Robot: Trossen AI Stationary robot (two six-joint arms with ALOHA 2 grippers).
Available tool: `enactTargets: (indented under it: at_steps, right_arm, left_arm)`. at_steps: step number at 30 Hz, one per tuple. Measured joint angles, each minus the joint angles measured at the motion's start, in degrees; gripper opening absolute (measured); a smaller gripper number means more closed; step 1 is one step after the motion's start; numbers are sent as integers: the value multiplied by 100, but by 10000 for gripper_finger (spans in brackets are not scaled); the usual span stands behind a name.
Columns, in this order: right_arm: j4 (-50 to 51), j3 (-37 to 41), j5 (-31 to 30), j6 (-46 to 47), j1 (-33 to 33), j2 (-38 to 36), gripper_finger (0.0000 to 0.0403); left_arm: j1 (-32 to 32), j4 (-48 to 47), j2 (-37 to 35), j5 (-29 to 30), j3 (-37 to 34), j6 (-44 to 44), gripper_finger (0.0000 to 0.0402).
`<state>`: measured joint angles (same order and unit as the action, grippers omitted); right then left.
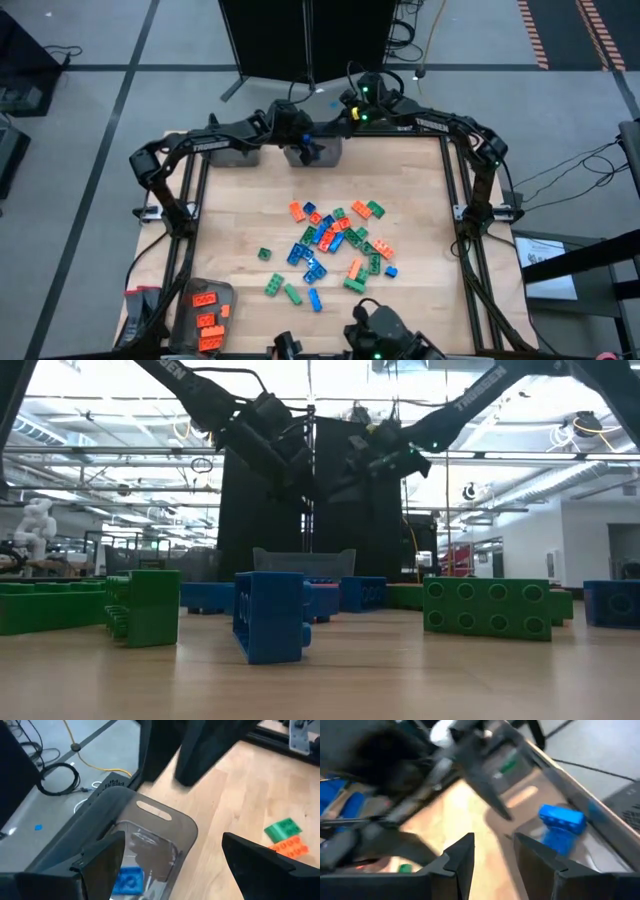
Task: Sort blocks
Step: Put the blue gamepiece into the top right black bin
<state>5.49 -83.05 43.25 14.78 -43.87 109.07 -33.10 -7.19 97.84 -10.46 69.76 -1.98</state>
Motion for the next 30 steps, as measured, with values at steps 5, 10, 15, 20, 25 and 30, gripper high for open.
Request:
enactTargets:
  at_steps: [5, 10, 15, 20, 25, 30]
  right_arm:
    - [750, -1, 407, -373, -274, -706, 134]
    - [3086, -4, 626, -1801, -449, -1721, 134]
    - [5208, -4, 39, -2648, -253, -2331, 134]
    - [6508, -4, 12, -2719, 136, -2711, 134]
    - [6822, -4, 2, -2490, 594, -3137, 134]
    - [6708, -4, -3, -2311, 872, -3517, 134]
  left_arm:
    - [173, -128, -343, -319, 2, 60, 334]
    - [638, -698, -792, -370, 9, -5, 334]
    - [1386, -1206, -1112, -349, 9, 223, 334]
    - [2319, -1878, -1174, 409, 9, -180, 334]
    - [2914, -2444, -831, 1609, 12, -826, 334]
    - [2889, -2464, -258, 2168, 4, 510, 334]
